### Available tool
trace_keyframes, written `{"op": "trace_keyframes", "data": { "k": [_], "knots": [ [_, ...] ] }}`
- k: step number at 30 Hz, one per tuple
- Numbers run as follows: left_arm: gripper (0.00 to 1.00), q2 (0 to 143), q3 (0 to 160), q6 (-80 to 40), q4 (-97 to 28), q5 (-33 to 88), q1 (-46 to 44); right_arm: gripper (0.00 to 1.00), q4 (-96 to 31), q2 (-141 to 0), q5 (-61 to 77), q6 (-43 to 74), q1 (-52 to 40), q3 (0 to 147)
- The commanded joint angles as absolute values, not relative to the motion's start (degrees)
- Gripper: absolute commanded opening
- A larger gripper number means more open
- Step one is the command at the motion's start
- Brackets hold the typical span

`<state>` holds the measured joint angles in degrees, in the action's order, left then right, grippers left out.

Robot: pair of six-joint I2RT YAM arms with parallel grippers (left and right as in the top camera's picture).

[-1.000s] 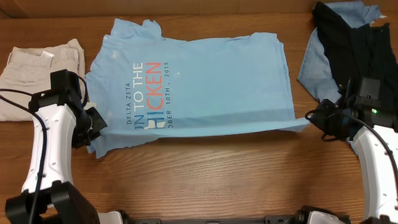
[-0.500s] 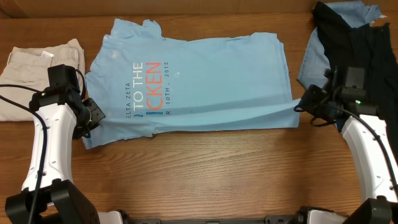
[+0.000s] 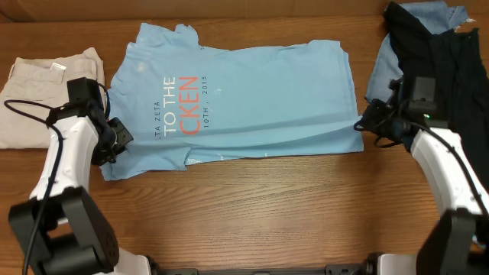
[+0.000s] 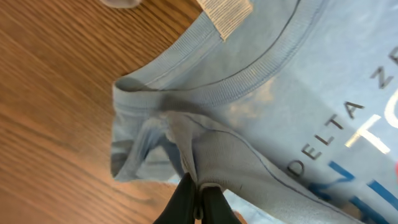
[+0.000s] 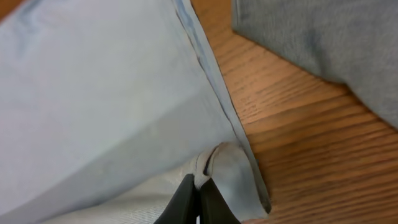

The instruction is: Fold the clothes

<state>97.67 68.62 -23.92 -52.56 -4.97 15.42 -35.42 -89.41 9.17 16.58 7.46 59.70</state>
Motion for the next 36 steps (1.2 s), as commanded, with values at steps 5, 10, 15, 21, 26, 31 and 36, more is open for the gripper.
{"op": "trace_keyframes", "data": {
  "k": [5,10,15,21,26,31,36],
  "knots": [
    [0.04,102.61,68.60,-24.88,-49.58,-4.84,15.73,0.04,-32.47,-94.30,9.10,16.05,7.33,59.77],
    [0.04,104.20,68.60,-24.91,-48.10,-4.82,15.73,0.04,-30.20,-95.83,9.10,16.05,7.33,59.75],
    [0.04,104.25,68.62,-24.88,-46.41,-3.40,15.73,0.04,-28.14,-97.23,9.13,16.08,7.33,59.75],
    [0.04,104.25,68.62,-24.91,-43.51,0.12,15.73,0.04,-25.52,-98.17,9.13,16.08,7.33,59.75],
    [0.05,104.25,68.62,-24.91,-41.60,0.75,15.73,0.04,-22.26,-98.17,9.13,16.10,7.33,59.75],
    [0.09,104.25,68.62,-24.88,-40.66,0.73,15.73,0.04,-20.49,-98.17,9.13,16.10,7.11,59.75],
    [0.10,104.25,68.62,-24.91,-40.18,0.71,15.73,0.04,-19.77,-98.17,9.13,16.10,7.07,59.75]
  ]
}}
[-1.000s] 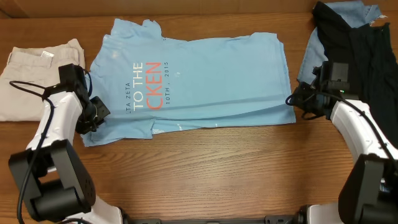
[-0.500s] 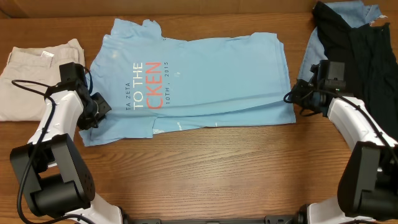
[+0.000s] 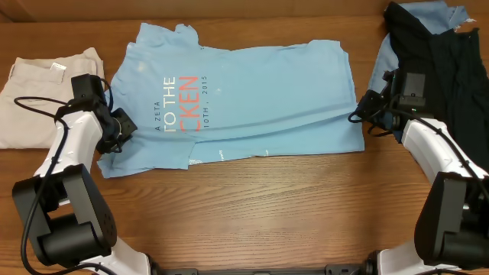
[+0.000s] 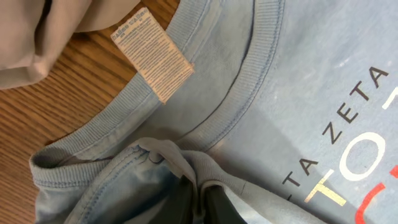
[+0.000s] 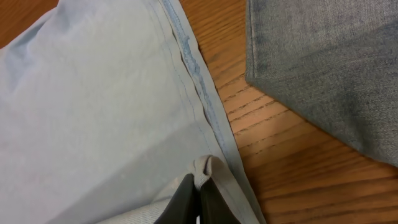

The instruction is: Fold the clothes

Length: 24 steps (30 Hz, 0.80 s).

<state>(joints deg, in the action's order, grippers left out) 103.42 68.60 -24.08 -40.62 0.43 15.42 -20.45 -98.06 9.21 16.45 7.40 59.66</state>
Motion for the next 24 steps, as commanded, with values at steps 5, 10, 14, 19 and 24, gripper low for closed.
{"op": "trace_keyframes", "data": {
  "k": [5,10,14,19,24],
  "knots": [
    [0.11,104.25,68.62,-24.93,-39.18,0.71,15.73,0.04,-19.33,-98.17,9.13,16.10,7.07,59.75],
    [0.16,104.25,68.62,-25.41,-37.12,1.08,15.73,0.04,-19.29,-98.17,9.13,16.10,7.07,59.75],
    [0.16,104.25,68.62,-26.26,-36.34,1.15,15.73,0.06,-19.09,-98.17,9.13,16.08,7.07,59.75],
    [0.16,104.25,68.62,-26.22,-36.36,1.15,15.73,0.31,-19.16,-98.17,9.13,16.08,7.07,59.75],
    [0.29,104.25,68.62,-26.17,-36.62,2.72,15.73,0.49,-19.94,-98.17,9.08,16.05,7.07,59.75]
  ]
}}
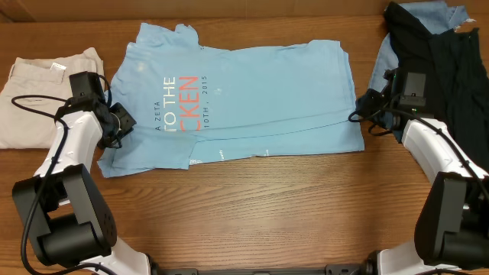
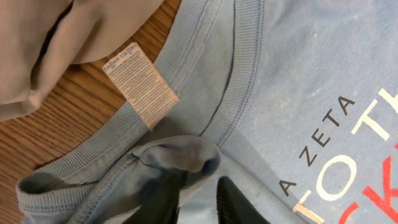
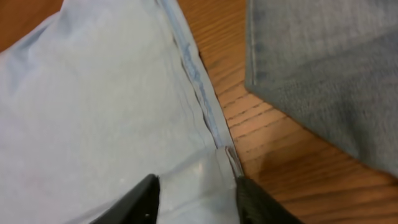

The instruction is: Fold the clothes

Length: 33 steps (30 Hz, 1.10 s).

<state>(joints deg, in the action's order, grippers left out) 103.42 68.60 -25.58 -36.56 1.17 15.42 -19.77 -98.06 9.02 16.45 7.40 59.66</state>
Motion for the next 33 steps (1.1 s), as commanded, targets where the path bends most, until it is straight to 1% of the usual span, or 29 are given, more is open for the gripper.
{"op": "trace_keyframes", "data": {
  "k": [1,6,9,11,15,24,29,33],
  "knots": [
    [0.33,104.25,68.62,-26.15,-36.77,3.38,15.73,0.52,-20.51,-98.17,9.10,16.08,7.07,59.75],
    [0.41,104.25,68.62,-24.29,-38.39,6.22,15.73,0.53,-25.02,-98.17,9.06,16.08,7.07,59.72],
    [0.44,104.25,68.62,-24.18,-42.09,6.48,15.73,0.53,-27.75,-98.17,9.08,16.08,7.07,59.72],
    [0.50,104.25,68.62,-24.12,-44.71,6.42,15.73,0.53,-28.91,-98.17,9.08,16.08,7.07,59.72],
    [0.56,104.25,68.62,-23.46,-48.25,5.26,15.73,0.53,-29.98,-98.17,9.06,16.05,7.07,59.72],
    [0.57,104.25,68.62,-22.72,-48.36,-0.84,15.73,0.53,-31.03,-98.17,9.06,16.08,7.07,59.72],
    [0.59,104.27,68.62,-22.72,-45.47,-2.39,15.73,0.53,-31.35,-98.17,9.06,16.08,7.07,59.72],
    [0.59,104.31,68.62,-22.72,-42.96,-2.59,15.70,0.53,-31.64,-98.17,9.06,16.08,7.07,59.72]
  ]
}}
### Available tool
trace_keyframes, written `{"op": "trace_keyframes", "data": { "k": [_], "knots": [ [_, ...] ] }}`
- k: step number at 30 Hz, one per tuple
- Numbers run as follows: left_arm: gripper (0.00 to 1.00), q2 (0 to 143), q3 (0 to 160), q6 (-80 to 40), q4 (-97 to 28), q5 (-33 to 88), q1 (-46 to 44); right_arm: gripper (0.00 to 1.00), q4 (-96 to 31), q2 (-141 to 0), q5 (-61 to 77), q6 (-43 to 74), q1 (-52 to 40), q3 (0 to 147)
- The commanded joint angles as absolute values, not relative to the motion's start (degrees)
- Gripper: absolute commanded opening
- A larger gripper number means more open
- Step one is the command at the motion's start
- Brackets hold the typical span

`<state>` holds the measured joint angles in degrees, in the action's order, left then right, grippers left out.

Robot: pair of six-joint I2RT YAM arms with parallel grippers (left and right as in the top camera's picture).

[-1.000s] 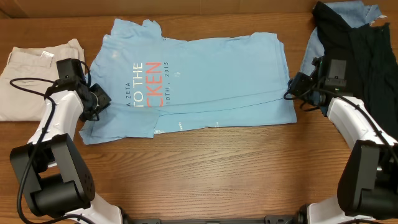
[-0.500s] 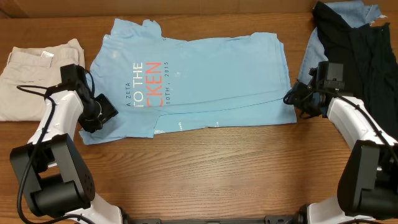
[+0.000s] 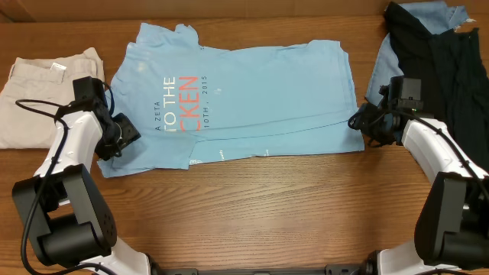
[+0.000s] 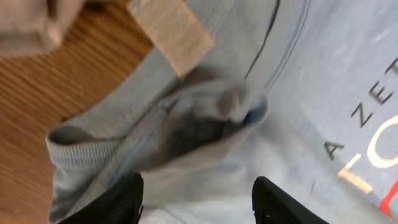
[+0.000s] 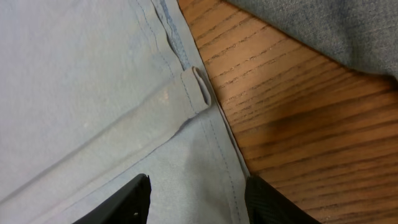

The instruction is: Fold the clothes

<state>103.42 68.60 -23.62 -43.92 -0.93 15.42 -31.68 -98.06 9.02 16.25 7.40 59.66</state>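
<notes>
A light blue T-shirt point(image 3: 244, 92) with white and red lettering lies flat across the table, its near part folded up onto itself. My left gripper point(image 3: 121, 140) stands open at the collar end; in the left wrist view its fingers straddle the bunched collar point(image 4: 205, 118) beside the tan label point(image 4: 171, 28). My right gripper point(image 3: 364, 122) is open over the hem at the shirt's right edge, above the fold crease point(image 5: 186, 99). Neither holds cloth.
Folded beige trousers point(image 3: 34, 95) lie at the far left, close to the left arm. A heap of dark and grey-blue clothes point(image 3: 435, 53) sits at the back right, with grey fabric point(image 5: 348, 31) just beyond the right gripper. Bare wood runs along the front.
Both grippers have spread wider and pulled back a little toward the front of the table. The shirt lies as it did, the fold holding in place.
Both grippers were shut on the shirt's near edge, left at the collar end, right at the hem. Then they held it farther up over the shirt. Then they had opened and let the cloth go, leaving a fold. Now they stand wide open above it.
</notes>
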Motion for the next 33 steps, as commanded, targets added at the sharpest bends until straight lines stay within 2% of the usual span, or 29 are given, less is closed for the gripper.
{"op": "trace_keyframes", "data": {
  "k": [1,5,7,9,15,17,19,20,24,33],
  "knots": [
    [0.59,104.40,68.62,-22.72,-42.52,-2.57,15.70,0.52,-31.68,-98.17,9.08,16.08,7.07,59.72],
    [0.58,104.97,68.62,-22.65,-41.50,-3.44,15.73,0.52,-31.86,-98.17,9.06,16.08,7.07,59.72],
    [0.55,105.34,68.62,-22.63,-41.23,-3.40,15.73,0.53,-31.83,-98.17,9.06,16.08,7.07,59.72],
    [0.48,105.82,68.62,-22.65,-41.17,-2.83,15.70,0.52,-31.77,-98.17,9.06,16.08,7.07,59.72],
    [0.43,108.03,68.62,-22.68,-41.08,-2.79,15.51,0.52,-31.83,-98.17,9.06,16.08,7.07,59.72],
    [0.33,108.77,68.62,-22.65,-41.08,-2.74,15.35,0.52,-31.81,-98.17,9.06,16.08,7.07,59.72],
    [0.10,108.90,68.62,-22.37,-40.86,-2.02,15.29,0.52,-31.81,-98.17,9.06,16.05,7.07,59.72],
    [0.04,108.88,68.62,-21.93,-40.51,-1.13,15.31,0.52,-31.83,-98.17,9.06,16.05,7.07,59.72],
    [0.04,108.84,69.60,-20.56,-39.79,2.72,15.31,0.52,-31.83,-98.17,8.60,16.05,7.07,59.72],
    [0.04,108.84,73.97,-20.62,-39.51,3.22,15.46,0.52,-31.83,-98.17,8.14,16.05,7.07,59.72]
  ]
}}
